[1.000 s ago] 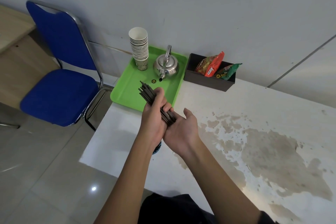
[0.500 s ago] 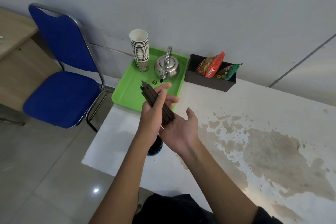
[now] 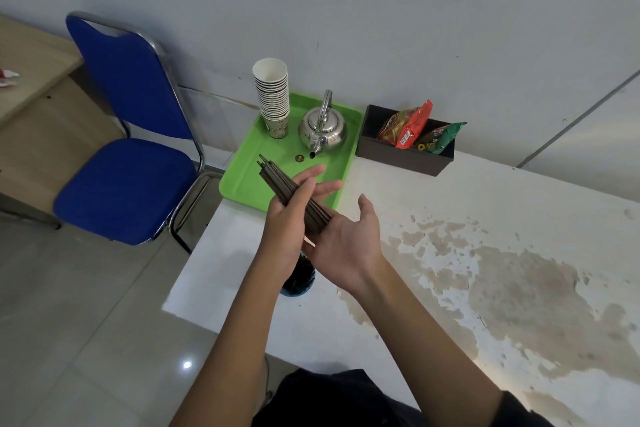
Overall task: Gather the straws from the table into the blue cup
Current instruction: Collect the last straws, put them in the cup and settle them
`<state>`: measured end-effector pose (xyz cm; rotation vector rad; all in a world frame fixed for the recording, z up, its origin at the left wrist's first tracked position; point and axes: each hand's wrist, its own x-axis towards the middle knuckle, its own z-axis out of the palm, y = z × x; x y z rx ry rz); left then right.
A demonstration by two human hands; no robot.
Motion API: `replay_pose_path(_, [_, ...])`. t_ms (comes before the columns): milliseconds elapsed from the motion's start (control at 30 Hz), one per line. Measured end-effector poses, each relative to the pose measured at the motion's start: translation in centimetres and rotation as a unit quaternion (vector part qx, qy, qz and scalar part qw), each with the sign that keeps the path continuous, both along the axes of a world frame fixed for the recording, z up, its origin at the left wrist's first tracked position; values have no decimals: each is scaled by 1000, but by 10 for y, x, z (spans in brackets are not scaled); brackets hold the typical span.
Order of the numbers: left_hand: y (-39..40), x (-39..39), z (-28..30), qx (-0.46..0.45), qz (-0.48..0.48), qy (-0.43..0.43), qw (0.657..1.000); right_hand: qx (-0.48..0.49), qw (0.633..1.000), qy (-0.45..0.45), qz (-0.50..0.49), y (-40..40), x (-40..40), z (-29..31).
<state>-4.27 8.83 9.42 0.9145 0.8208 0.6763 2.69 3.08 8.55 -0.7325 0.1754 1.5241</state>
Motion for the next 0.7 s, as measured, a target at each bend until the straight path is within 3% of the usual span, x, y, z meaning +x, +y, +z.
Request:
replay_pose_path(67, [5, -4, 0, -66, -1, -27, 997, -25, 990, -131, 43, -2, 4, -2])
replay_pose_path(133, [10, -9, -1, -115, -24, -25, 993, -48, 952, -297, 57, -3, 14, 0])
replay_pose_path(300, [15, -18, 1, -154, -124, 29, 980, 4, 785, -607, 125, 0, 49, 32])
replay_pose_path(333, [17, -20, 2, -149, -157, 33, 976, 17, 768, -625, 139, 3, 54, 35])
replay_pose_path(467, [19, -25, 4, -107, -275, 53, 954, 57, 792, -580, 182, 11, 58, 44])
replay_pose_path(700, [14, -20, 6, -95, -307, 77, 944, 61, 829, -523, 188, 8, 48, 42])
